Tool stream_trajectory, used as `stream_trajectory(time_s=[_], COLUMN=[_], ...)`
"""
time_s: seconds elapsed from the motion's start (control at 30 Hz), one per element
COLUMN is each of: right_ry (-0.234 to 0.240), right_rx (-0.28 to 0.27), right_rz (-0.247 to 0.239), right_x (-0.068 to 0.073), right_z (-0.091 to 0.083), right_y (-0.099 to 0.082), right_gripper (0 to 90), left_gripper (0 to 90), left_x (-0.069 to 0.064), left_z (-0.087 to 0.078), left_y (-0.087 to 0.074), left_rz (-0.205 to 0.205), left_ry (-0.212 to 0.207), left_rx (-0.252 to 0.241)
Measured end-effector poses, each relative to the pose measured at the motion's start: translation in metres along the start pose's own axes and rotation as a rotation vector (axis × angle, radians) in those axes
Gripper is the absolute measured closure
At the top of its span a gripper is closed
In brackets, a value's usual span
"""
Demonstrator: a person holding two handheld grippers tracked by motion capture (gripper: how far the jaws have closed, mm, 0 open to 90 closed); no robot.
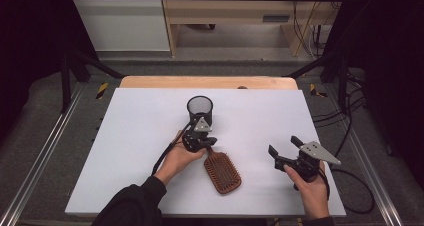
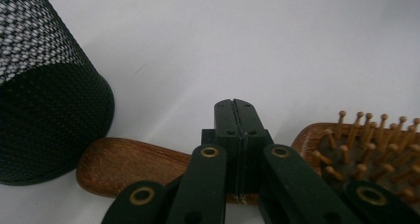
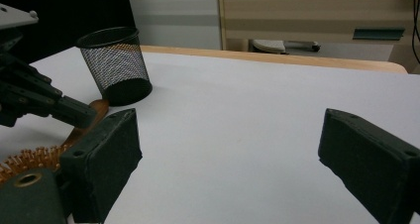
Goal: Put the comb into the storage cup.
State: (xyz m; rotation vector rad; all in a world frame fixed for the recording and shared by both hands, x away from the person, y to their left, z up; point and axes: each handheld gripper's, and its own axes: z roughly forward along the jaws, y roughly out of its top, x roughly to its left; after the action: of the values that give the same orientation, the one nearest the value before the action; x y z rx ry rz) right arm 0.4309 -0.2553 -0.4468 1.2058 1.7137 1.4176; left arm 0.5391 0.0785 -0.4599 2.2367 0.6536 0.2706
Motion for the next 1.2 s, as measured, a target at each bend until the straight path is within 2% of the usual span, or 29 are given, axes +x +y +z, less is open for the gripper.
stream_trajectory(time_s=[0.07,0.1,0.13,0.23,0.37,0.47,0.8,1.0,1.2], right_ry=[0.001,0.001,0.002,0.004,0.005,0.006,0.01,0.025,0.027], right_rx=[0.001,0.002,0.002,0.001,0.003,0.003,0.003,0.008,0.015], right_rz=[0.004,0.005,0.005,0.003,0.001,0.003,0.003,0.001,-0.003], right_x=[0.0,0.0,0.0,0.0,0.001,0.0,0.001,0.002,0.004], right_z=[0.0,0.0,0.0,0.0,0.0,0.0,0.0,0.0,0.001], right_y=[0.0,0.0,0.0,0.0,0.0,0.0,0.0,0.0,0.0], right_gripper=[9.2,9.2,9.2,9.2,9.3,9.3,9.4,9.5,9.4], left_gripper=[90.0,90.0,90.0,90.0,90.0,90.0,90.0,90.0,90.0], left_x=[0.0,0.0,0.0,0.001,0.001,-0.001,-0.006,-0.015,-0.02], left_z=[0.002,0.004,0.004,0.007,0.008,0.006,-0.011,-0.025,-0.032], left_y=[0.0,0.0,0.0,-0.001,-0.001,-0.004,-0.018,-0.03,-0.036], left_rz=[0.003,0.021,0.021,0.036,0.037,0.046,0.039,0.007,-0.003], left_ry=[-0.002,0.001,0.001,0.029,0.012,0.018,0.019,0.02,0.013], left_rx=[0.012,0.04,0.04,0.063,0.09,0.115,0.137,0.144,0.141])
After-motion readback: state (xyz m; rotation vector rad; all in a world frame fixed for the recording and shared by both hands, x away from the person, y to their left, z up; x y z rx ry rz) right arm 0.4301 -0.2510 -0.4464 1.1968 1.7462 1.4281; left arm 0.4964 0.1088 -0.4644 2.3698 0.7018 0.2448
